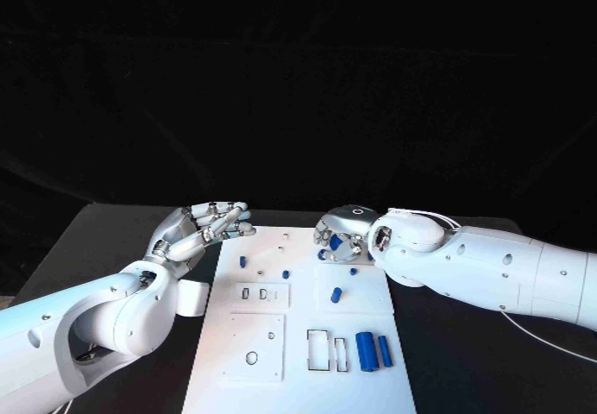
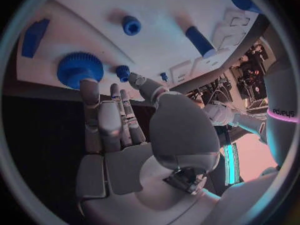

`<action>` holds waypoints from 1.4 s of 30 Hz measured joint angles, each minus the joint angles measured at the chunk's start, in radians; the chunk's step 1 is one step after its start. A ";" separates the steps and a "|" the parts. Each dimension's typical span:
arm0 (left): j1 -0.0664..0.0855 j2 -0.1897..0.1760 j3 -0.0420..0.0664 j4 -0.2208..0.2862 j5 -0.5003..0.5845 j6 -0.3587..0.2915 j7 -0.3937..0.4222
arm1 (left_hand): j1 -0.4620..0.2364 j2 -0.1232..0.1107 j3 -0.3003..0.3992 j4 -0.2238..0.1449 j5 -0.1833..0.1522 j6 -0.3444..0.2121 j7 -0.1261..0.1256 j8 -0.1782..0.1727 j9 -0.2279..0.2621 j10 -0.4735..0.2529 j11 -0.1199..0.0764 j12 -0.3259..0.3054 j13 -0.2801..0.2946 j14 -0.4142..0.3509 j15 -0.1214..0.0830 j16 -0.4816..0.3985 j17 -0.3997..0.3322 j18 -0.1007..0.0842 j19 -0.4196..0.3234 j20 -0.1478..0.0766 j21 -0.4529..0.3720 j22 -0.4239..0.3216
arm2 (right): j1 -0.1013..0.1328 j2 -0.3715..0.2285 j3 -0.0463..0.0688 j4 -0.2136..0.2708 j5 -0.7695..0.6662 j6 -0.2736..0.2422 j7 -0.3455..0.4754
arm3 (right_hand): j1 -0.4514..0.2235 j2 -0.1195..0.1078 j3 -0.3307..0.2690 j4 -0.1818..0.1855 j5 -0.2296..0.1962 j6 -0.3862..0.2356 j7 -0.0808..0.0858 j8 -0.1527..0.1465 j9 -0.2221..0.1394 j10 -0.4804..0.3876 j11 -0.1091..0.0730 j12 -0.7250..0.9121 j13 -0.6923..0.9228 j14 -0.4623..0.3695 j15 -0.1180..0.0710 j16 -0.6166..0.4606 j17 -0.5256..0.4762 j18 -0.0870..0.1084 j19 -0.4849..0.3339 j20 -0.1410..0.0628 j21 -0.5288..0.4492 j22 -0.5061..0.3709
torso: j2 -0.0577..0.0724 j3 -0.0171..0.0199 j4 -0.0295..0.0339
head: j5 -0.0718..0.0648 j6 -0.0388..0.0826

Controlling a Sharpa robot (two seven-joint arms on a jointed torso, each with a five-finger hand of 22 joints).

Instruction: Assemble the parts on the task board

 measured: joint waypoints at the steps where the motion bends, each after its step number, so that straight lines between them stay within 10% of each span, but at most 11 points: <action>1: 0.000 0.000 0.000 -0.001 0.001 -0.001 0.000 | -0.002 0.002 0.000 0.000 0.000 0.000 0.000 0.000 0.000 0.000 0.000 0.000 0.000 0.000 0.000 -0.001 0.001 0.000 -0.002 -0.001 -0.001 -0.001 | 0.000 0.000 0.000 0.000 -0.001 0.002 -0.001 | 0.000 0.000 0.000 0.000 0.000 0.000 0.000 0.000 0.001 -0.002 0.002 0.003 0.000 0.000 0.000 0.003 0.001 0.000 0.000 0.000 0.000 0.002 | 0.002 -0.0001 0.0004 | -0.001 0.002; 20: 0.000 -0.001 0.000 -0.004 0.016 -0.008 0.001 | -0.002 0.002 0.000 0.000 0.000 -0.003 0.003 0.000 0.000 -0.004 0.004 -0.004 0.000 -0.003 0.004 -0.004 0.001 0.000 -0.007 0.000 -0.005 -0.004 | -0.006 0.005 0.006 -0.009 -0.011 -0.005 -0.004 | 0.024 0.024 0.036 0.017 -0.025 0.045 -0.016 0.029 0.027 0.029 -0.015 0.040 0.006 0.000 -0.001 0.075 0.069 -0.016 0.045 -0.009 0.068 0.091 | 0.023 -0.0020 0.0075 | -0.002 0.014; 42: 0.000 0.000 0.000 -0.013 0.024 -0.009 -0.001 | -0.002 0.002 0.000 0.000 0.000 -0.003 0.003 -0.004 0.000 -0.004 0.004 -0.004 0.001 -0.007 0.000 -0.004 0.003 0.000 -0.011 0.004 -0.004 -0.005 | -0.015 0.008 0.002 0.016 -0.012 -0.165 -0.024 | 0.049 0.041 0.090 0.020 -0.070 0.105 -0.044 0.090 0.090 0.067 -0.017 0.083 0.013 0.000 -0.029 0.109 0.091 -0.016 0.071 -0.028 0.120 0.164 | 0.034 -0.0058 0.0127 | 0.000 0.029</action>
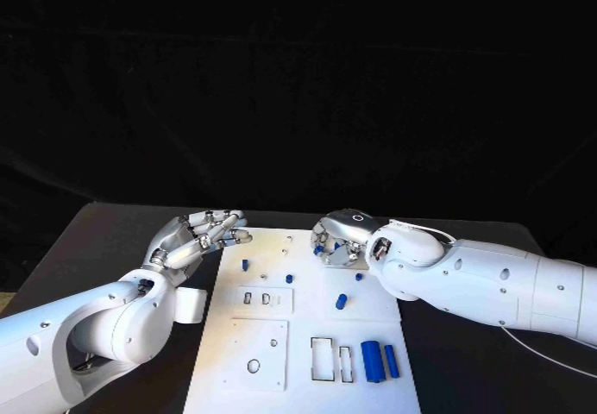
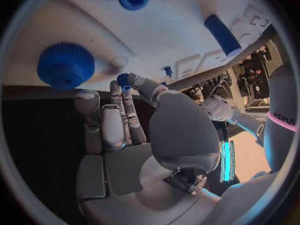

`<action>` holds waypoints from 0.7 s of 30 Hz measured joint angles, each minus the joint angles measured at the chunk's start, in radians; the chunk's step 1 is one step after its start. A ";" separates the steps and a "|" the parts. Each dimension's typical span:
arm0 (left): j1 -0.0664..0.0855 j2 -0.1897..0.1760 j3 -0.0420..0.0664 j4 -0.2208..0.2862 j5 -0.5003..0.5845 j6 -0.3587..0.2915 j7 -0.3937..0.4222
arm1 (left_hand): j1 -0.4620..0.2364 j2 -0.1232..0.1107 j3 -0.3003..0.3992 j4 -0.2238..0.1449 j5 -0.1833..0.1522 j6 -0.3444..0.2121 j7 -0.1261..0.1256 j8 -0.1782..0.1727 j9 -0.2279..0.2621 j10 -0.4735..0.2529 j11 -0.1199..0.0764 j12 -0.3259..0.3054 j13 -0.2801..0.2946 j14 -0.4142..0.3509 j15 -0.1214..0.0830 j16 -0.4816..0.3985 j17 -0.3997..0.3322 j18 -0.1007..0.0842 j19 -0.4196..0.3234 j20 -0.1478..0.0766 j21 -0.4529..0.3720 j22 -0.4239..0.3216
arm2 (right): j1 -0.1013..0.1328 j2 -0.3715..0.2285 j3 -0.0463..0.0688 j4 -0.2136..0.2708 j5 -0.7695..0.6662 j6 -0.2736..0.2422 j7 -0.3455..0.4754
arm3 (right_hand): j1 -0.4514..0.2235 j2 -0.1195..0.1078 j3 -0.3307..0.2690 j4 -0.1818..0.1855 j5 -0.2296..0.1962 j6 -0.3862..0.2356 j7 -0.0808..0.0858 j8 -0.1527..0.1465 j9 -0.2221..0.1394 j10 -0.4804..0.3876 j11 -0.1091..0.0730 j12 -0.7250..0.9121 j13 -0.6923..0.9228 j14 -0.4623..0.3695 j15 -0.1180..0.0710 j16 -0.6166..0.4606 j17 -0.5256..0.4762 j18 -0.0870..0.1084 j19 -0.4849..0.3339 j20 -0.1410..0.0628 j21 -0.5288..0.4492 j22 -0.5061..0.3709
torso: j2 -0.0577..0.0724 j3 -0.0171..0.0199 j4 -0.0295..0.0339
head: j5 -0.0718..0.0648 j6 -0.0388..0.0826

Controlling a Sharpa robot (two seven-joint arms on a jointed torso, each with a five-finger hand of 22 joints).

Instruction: Assemble the parts on the task board

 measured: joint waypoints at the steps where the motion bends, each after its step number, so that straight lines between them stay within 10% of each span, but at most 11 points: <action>1: 0.000 0.000 0.000 0.000 0.000 0.000 0.000 | 0.000 0.000 0.000 0.000 0.000 0.000 0.000 0.000 0.000 0.000 0.000 0.000 0.000 0.000 0.000 0.000 0.000 0.000 0.000 0.000 -0.003 0.000 | 0.000 0.006 0.000 -0.005 0.000 -0.008 -0.003 | 0.000 0.000 0.000 0.000 0.000 0.000 0.000 0.000 0.001 0.000 0.000 0.000 0.000 0.000 0.000 0.000 0.000 0.000 0.000 0.000 0.000 0.000 | 0.001 0.0000 0.0000 | 0.000 0.001; 21: 0.000 0.001 0.000 0.003 0.003 0.000 -0.001 | 0.000 0.000 0.003 -0.003 0.000 0.000 0.000 0.000 0.000 0.000 0.000 -0.004 0.000 -0.004 0.004 -0.004 0.000 0.000 0.000 0.000 -0.003 0.000 | 0.002 0.099 0.002 -0.086 0.000 -0.115 -0.047 | 0.000 0.000 0.000 0.000 -0.006 0.000 0.000 0.000 0.007 0.000 0.000 -0.002 0.008 0.000 0.000 0.000 -0.003 0.000 0.000 0.000 0.000 -0.003 | 0.009 -0.0010 0.0054 | 0.001 0.008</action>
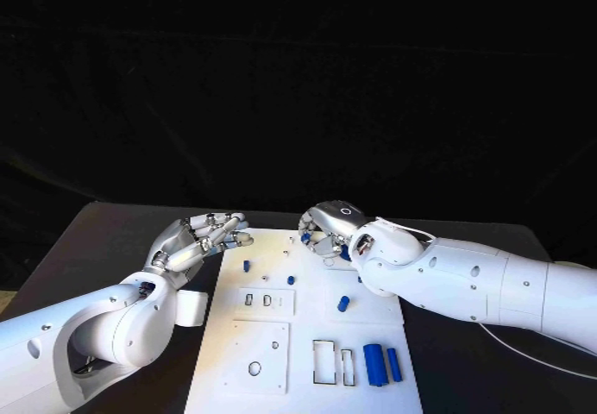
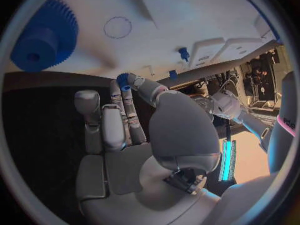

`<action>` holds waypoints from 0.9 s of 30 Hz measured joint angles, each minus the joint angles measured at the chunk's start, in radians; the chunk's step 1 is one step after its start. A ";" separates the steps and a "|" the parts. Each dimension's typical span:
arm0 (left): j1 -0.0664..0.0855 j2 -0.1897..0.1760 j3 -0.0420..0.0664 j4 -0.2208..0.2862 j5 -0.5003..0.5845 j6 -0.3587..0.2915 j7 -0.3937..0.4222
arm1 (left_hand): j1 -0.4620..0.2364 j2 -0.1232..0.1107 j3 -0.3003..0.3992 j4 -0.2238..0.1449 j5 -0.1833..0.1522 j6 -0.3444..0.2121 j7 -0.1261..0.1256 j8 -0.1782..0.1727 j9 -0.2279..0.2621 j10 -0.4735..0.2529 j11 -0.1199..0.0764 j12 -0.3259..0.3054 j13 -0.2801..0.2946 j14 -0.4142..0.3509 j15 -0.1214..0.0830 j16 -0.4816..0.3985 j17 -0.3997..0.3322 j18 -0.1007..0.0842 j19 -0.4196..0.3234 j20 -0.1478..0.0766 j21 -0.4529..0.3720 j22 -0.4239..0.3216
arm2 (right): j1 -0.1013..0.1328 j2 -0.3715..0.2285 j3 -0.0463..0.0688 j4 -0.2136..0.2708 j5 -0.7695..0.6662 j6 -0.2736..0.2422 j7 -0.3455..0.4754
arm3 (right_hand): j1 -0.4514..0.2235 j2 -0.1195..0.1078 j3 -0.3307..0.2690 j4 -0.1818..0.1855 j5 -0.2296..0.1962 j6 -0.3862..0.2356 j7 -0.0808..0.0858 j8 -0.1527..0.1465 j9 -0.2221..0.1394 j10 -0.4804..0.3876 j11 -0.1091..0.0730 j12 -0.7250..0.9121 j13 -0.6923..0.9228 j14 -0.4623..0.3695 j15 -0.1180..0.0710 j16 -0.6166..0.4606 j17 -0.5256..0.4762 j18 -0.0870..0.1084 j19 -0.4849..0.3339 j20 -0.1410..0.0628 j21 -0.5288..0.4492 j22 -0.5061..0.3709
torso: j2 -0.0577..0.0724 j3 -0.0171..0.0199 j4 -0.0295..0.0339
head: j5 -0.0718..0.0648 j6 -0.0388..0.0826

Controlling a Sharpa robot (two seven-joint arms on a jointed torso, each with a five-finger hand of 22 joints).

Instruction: Assemble the parts on the task board

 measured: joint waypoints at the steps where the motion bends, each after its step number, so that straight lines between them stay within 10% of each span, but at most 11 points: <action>1: 0.000 0.000 0.000 0.000 0.000 0.000 0.000 | 0.000 0.000 0.000 0.000 0.000 0.000 0.000 0.000 0.000 0.000 0.000 0.000 0.000 0.000 0.000 0.000 0.000 0.000 0.000 0.000 0.000 0.000 | 0.000 0.002 0.000 -0.001 0.000 -0.005 -0.001 | 0.000 0.000 0.000 0.000 0.000 0.000 0.000 0.001 0.000 0.000 0.000 0.000 0.000 0.000 0.000 0.000 -0.001 0.000 0.000 0.000 0.000 0.000 | 0.000 -0.0001 0.0004 | 0.000 0.000; 27: 0.001 0.001 0.000 -0.001 0.001 0.000 -0.001 | 0.000 0.000 0.000 0.000 0.000 -0.004 -0.004 0.000 0.000 0.000 0.000 0.000 0.000 0.000 0.000 0.000 0.001 0.000 0.000 0.000 0.000 -0.001 | -0.006 0.037 0.000 -0.018 0.019 -0.061 0.002 | 0.000 0.000 -0.001 0.000 0.001 -0.001 0.001 0.003 0.004 0.000 0.000 0.001 0.001 0.000 0.000 0.000 -0.004 0.000 0.000 0.000 0.000 0.002 | 0.008 -0.0024 0.0048 | 0.005 -0.001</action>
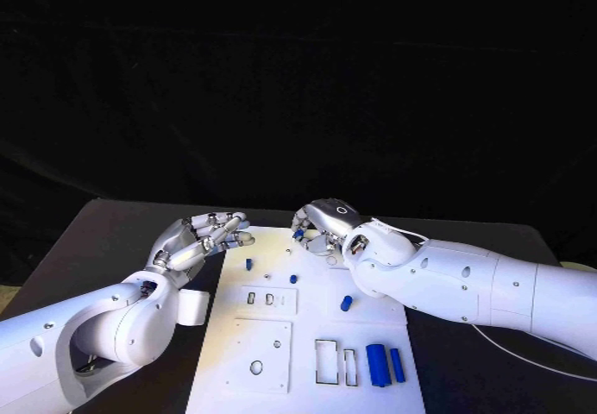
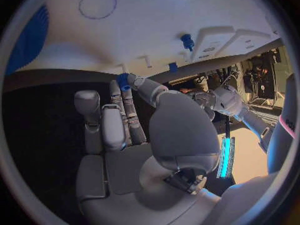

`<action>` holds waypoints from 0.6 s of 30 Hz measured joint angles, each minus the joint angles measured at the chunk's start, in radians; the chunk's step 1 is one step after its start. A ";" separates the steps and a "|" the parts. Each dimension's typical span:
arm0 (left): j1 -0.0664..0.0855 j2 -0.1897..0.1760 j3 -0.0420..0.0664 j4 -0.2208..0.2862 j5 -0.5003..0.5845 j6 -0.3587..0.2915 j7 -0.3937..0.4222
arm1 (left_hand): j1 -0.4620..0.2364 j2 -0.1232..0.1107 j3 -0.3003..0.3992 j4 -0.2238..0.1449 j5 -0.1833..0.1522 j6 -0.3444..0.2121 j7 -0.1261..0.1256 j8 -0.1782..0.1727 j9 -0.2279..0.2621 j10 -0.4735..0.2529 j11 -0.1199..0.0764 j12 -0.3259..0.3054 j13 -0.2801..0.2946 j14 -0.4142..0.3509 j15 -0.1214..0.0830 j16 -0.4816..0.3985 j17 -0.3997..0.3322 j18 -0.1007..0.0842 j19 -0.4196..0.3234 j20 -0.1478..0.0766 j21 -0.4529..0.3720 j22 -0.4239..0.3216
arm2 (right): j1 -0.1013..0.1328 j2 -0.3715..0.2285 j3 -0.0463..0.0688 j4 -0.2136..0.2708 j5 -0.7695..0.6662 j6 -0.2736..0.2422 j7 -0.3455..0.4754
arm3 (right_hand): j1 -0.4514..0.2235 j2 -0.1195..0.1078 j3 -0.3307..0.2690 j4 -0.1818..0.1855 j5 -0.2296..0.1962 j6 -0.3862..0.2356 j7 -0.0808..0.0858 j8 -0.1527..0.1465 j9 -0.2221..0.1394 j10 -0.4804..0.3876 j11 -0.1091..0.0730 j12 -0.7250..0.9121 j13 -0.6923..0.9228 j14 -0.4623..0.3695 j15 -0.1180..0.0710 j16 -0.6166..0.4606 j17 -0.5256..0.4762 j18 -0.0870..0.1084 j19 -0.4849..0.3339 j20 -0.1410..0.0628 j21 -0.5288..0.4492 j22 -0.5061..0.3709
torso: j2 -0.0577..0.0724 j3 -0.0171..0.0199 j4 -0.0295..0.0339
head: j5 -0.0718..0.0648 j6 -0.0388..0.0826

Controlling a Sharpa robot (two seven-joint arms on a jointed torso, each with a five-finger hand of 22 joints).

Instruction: Assemble the parts on the task board

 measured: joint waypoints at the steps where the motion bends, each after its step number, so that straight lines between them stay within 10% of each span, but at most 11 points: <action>1: 0.000 0.000 0.000 0.000 0.000 0.000 0.000 | 0.000 0.000 0.000 0.000 0.000 0.000 0.000 0.000 0.000 0.000 0.000 0.000 0.000 0.000 0.000 0.000 0.000 0.000 0.000 0.000 0.000 0.000 | 0.000 0.001 0.000 -0.001 0.001 0.000 0.000 | 0.000 0.000 0.000 0.000 0.000 0.000 0.000 0.000 0.001 0.000 0.000 0.000 0.005 0.000 0.000 0.000 0.000 0.000 0.000 0.000 0.000 0.000 | 0.000 -0.0002 0.0001 | 0.001 -0.001; 18: 0.002 0.000 0.000 0.001 0.000 0.000 -0.001 | 0.000 0.000 0.000 0.000 0.000 0.000 0.000 0.000 0.000 0.000 0.000 0.000 0.000 0.000 0.000 0.000 0.000 0.000 0.000 0.000 0.000 0.000 | -0.003 0.020 0.000 -0.021 0.009 0.002 0.004 | 0.000 0.000 0.002 0.002 -0.001 -0.012 0.002 -0.002 0.009 0.000 0.000 -0.005 0.010 0.000 0.000 0.000 -0.005 0.000 0.000 0.000 0.000 -0.001 | 0.004 -0.0022 0.0015 | 0.001 -0.002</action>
